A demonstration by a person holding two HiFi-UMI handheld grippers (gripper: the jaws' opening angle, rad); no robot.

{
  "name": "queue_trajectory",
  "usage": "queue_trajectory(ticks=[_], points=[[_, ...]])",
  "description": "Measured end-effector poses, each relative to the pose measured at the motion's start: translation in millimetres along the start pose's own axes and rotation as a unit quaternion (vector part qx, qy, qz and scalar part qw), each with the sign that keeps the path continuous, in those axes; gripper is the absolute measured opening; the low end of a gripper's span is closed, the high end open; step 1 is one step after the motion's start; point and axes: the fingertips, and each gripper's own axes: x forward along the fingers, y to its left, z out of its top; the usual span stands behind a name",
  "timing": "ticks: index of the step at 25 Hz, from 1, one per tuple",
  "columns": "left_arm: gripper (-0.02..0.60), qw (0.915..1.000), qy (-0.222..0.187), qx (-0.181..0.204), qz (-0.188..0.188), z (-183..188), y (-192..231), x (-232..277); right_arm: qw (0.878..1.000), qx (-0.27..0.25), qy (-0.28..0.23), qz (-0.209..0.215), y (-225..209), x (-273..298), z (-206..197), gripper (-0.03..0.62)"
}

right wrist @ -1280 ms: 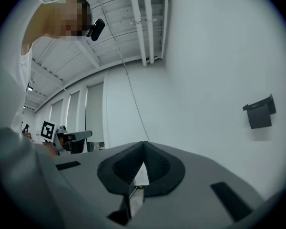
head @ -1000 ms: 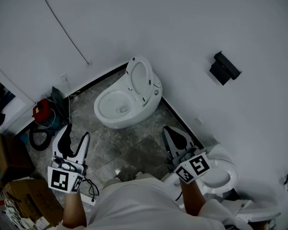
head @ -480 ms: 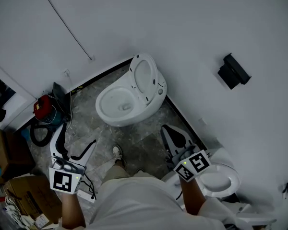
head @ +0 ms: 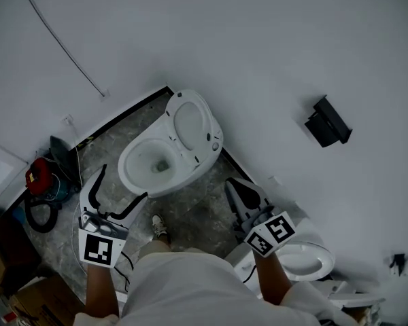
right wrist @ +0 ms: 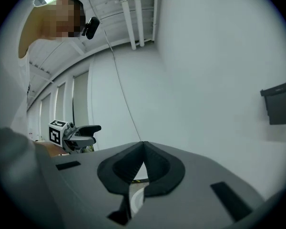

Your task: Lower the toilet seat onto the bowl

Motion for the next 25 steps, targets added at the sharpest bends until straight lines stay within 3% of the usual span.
queue_trajectory(ticks=[5,10,15,19,21,23,25], points=[[0.416,0.9987,-0.023,0.006,-0.045,-24.9,55.6,43.1,0.999,0.014,-0.003,-0.036,-11.7,66.0,21.7,-0.002],[0.416,0.9963,-0.035,-0.012,-0.077,-49.7,83.3,86.0,0.996,0.027,0.027,-0.076,-20.0,91.9,9.1,-0.002],[0.416,0.9911,-0.024,-0.003,-0.131,-57.8,73.7,132.7,0.993,0.043,0.042,-0.106,-42.2,101.9,-4.8,-0.002],[0.416,0.9859,-0.023,-0.005,-0.166,-69.8,54.4,164.0,0.992,0.042,0.04,-0.108,-58.8,111.2,-5.3,-0.002],[0.416,0.9838,-0.015,0.013,-0.178,-69.4,51.4,184.7,0.993,0.043,0.034,-0.106,-71.2,115.9,-2.9,-0.002],[0.416,0.9755,0.016,0.047,-0.215,-75.6,42.3,204.1,0.994,0.039,0.028,-0.103,-82.3,121.3,0.2,-0.002],[0.416,0.9592,0.052,0.101,-0.259,-82.7,31.8,220.1,0.994,0.032,0.018,-0.103,-91.8,126.6,3.8,-0.002]])
